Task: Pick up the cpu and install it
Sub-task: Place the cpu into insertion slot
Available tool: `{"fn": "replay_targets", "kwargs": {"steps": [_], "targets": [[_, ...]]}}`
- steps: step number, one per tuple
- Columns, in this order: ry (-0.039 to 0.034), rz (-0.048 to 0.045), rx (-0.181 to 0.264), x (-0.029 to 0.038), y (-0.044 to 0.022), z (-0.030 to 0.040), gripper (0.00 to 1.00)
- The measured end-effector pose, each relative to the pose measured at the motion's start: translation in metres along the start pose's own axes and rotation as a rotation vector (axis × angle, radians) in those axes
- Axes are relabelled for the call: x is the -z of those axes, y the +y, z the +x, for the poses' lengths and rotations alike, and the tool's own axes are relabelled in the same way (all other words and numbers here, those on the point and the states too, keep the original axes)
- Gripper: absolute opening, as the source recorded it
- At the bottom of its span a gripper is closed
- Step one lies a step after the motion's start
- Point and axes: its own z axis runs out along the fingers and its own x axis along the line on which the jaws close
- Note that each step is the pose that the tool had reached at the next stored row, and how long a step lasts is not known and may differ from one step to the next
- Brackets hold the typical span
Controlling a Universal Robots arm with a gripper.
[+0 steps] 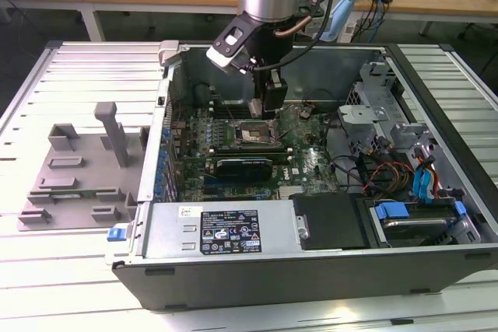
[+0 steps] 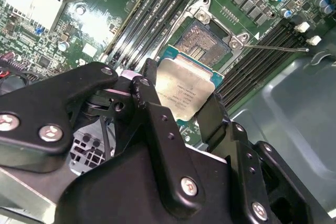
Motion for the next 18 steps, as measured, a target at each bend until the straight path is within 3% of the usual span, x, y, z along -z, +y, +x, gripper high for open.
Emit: {"fn": "replay_targets", "kwargs": {"steps": [18], "targets": [[0.0002, -0.0001, 0.005, -0.0224, -0.0009, 0.0005, 0.55]]}}
